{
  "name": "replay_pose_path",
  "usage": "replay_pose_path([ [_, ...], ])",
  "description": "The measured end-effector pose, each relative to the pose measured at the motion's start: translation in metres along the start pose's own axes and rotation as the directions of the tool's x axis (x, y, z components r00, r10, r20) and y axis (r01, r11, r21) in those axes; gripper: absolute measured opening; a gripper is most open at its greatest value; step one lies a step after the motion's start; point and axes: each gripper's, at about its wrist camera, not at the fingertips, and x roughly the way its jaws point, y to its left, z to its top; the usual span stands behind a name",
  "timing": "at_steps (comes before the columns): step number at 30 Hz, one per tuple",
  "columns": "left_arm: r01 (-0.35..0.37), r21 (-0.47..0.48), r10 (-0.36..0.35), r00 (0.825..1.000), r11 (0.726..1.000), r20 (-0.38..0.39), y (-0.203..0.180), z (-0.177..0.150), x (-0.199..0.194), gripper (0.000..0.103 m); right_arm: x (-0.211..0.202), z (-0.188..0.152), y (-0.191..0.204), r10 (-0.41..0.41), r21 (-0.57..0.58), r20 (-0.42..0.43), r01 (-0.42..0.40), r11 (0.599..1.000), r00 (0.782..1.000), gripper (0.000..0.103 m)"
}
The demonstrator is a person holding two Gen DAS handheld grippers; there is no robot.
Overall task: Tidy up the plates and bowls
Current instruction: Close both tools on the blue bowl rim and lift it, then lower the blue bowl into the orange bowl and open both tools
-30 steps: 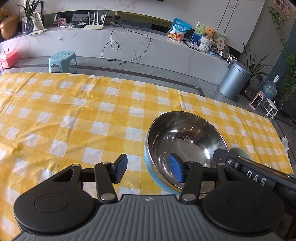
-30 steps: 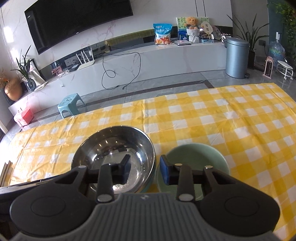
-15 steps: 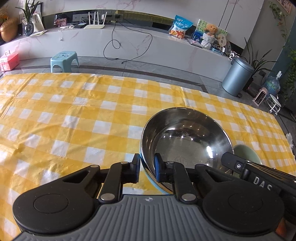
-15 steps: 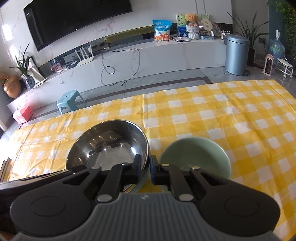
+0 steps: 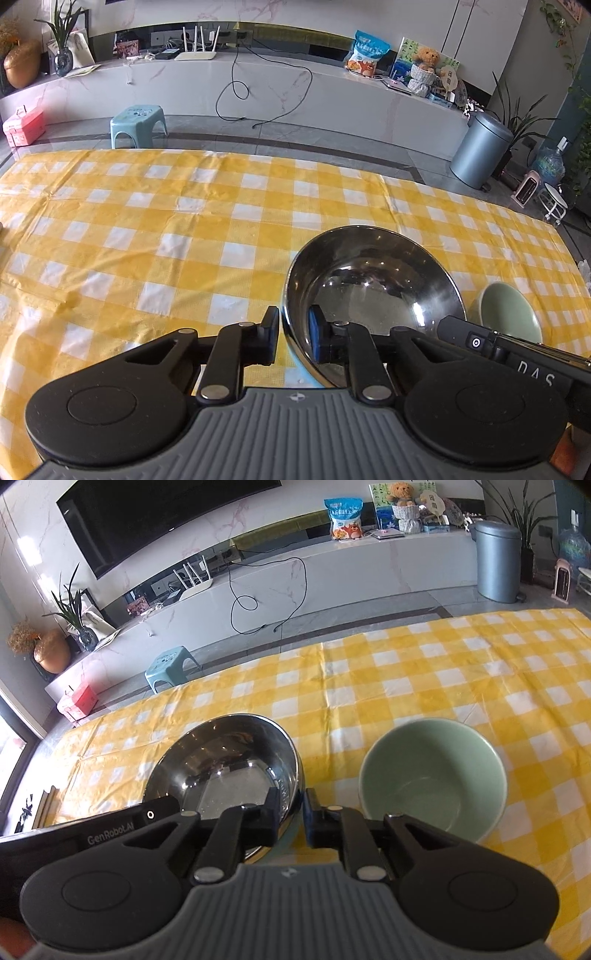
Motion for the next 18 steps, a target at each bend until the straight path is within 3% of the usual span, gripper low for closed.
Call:
replay_pose_path([
  [4,-0.024,0.000,0.024,1.000,1.000,0.004,-0.001,-0.002,0.001,0.012,0.000,0.000,-0.001,-0.002,-0.001,0.000,0.002,1.000,1.000,0.010],
  [9,-0.014,-0.019,0.014,1.000,1.000,0.002,0.001,-0.003,-0.005,0.012,-0.005,0.001,-0.001,-0.006,-0.002,0.007,0.006,1.000,1.000,0.009],
  [18,-0.016,-0.041,0.017,1.000,0.999,0.017,-0.003,-0.003,-0.046,0.012,-0.033,-0.004,-0.003,0.024,0.017,-0.007,-0.024,1.000,1.000,0.008],
])
